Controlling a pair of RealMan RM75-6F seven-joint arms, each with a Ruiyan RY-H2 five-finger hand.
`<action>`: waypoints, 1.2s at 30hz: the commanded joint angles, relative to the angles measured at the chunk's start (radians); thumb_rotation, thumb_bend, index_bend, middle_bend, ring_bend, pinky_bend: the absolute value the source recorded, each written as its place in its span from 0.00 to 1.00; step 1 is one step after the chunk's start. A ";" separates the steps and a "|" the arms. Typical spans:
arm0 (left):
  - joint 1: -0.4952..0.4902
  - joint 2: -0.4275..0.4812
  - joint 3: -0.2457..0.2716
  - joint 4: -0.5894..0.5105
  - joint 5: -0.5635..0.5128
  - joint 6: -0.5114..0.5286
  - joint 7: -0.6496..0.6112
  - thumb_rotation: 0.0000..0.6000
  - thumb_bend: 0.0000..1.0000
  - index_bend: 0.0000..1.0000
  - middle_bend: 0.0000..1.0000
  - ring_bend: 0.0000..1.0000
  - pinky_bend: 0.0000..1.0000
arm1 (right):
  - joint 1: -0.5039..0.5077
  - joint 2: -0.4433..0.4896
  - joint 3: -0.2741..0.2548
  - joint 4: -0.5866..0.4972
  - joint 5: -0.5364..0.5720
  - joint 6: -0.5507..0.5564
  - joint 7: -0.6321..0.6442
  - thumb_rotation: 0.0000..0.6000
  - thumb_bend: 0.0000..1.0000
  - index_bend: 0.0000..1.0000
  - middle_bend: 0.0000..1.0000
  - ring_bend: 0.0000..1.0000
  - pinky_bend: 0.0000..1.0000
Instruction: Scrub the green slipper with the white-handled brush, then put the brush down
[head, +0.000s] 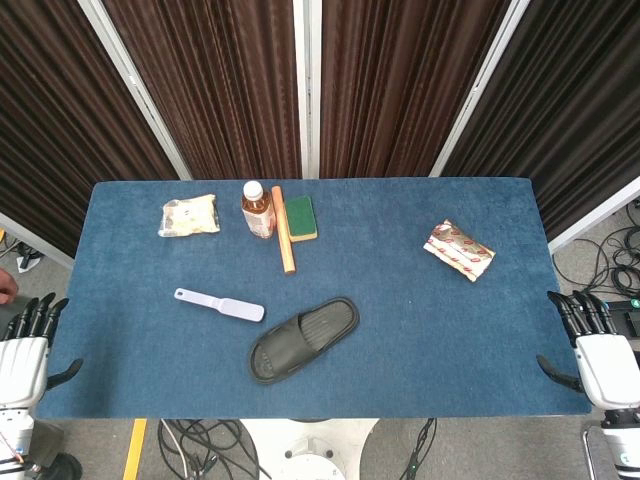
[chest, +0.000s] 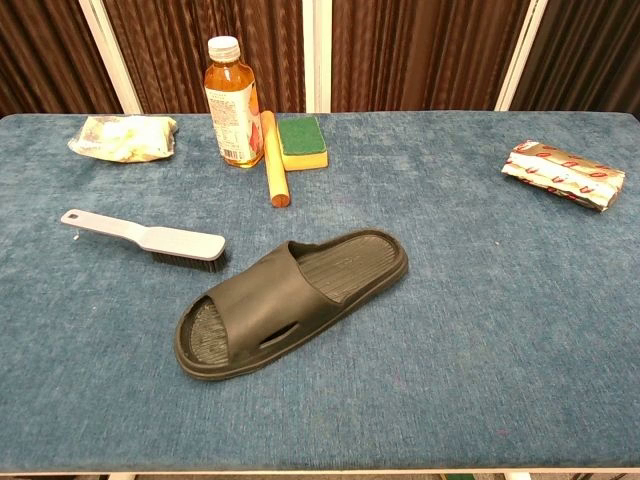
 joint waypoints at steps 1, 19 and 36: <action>0.006 -0.001 0.003 -0.002 -0.001 0.001 -0.002 1.00 0.20 0.18 0.19 0.08 0.19 | 0.012 -0.008 0.006 -0.007 0.003 -0.012 -0.015 1.00 0.15 0.00 0.11 0.00 0.00; -0.356 -0.044 -0.103 0.110 0.029 -0.467 -0.084 1.00 0.19 0.22 0.21 0.09 0.19 | 0.038 0.007 0.026 -0.011 0.012 -0.018 -0.028 1.00 0.15 0.00 0.11 0.00 0.00; -0.637 -0.232 -0.110 0.365 -0.220 -0.899 0.029 1.00 0.20 0.40 0.40 0.25 0.35 | 0.037 0.025 0.028 -0.024 0.060 -0.035 -0.046 1.00 0.15 0.00 0.11 0.00 0.00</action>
